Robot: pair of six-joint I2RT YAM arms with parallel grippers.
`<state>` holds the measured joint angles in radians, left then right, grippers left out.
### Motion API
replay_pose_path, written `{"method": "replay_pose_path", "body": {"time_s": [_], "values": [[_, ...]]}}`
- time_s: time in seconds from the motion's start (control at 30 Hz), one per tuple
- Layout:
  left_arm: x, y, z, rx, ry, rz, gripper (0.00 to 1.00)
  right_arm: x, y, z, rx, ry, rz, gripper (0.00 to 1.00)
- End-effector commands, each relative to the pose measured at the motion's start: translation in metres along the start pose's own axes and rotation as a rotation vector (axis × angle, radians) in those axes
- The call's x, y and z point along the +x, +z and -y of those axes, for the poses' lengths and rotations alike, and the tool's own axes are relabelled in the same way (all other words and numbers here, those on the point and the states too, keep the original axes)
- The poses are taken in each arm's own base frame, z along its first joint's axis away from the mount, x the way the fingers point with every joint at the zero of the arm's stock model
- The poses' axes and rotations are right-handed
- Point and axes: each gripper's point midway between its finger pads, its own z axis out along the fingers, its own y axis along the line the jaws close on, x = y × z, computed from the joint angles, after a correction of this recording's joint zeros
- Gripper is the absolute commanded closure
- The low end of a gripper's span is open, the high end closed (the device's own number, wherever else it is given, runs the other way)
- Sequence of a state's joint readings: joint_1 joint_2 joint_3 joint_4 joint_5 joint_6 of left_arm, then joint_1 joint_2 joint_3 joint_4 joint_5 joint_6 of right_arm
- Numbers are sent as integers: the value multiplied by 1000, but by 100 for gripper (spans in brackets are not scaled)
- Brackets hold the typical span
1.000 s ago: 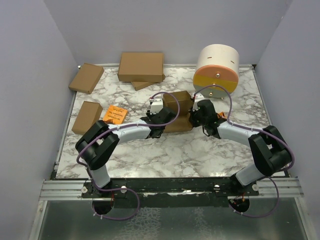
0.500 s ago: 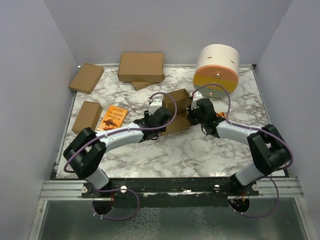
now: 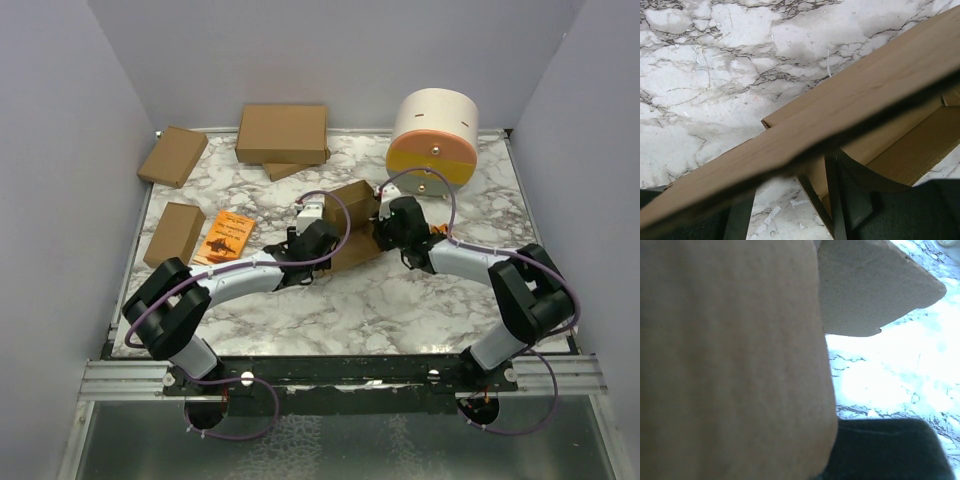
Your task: Fold the paper box
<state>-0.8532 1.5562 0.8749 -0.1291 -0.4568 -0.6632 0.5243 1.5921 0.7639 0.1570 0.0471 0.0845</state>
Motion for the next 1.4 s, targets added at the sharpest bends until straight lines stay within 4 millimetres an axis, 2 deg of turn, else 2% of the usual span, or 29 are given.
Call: {"method": "replay_pose_path", "body": {"time_s": [0.0, 0.33, 0.5, 0.67, 0.73, 0.9, 1.0, 1.1, 1.23, 1.37], "values": [[10, -4, 12, 64, 39, -24, 45, -10, 8, -10, -40, -70, 9, 83], [12, -3, 10, 63, 34, -25, 45, -4, 20, -5, 0, -157, -51, 82], [14, -3, 9, 59, 32, -27, 45, 4, 25, 4, 80, -272, -80, 90], [17, -3, 6, 54, 29, -29, 45, -2, 23, 14, 137, -333, -64, 92], [18, -3, 6, 54, 29, -30, 45, -6, 21, 11, 126, -331, -50, 89], [18, -3, 4, 50, 31, -31, 44, -9, 19, 4, 86, -297, -44, 64], [16, -6, 3, 51, 26, -24, 44, -13, 17, 1, 71, -285, -35, 55], [10, -12, 5, 67, 16, -10, 42, -18, 13, -2, 53, -274, -22, 50], [0, -22, 10, 109, 5, 18, 39, -22, 11, -2, 36, -272, -6, 49], [-1, -23, 12, 124, 5, 18, 39, -7, 25, 2, 55, -297, -57, 50]]}}
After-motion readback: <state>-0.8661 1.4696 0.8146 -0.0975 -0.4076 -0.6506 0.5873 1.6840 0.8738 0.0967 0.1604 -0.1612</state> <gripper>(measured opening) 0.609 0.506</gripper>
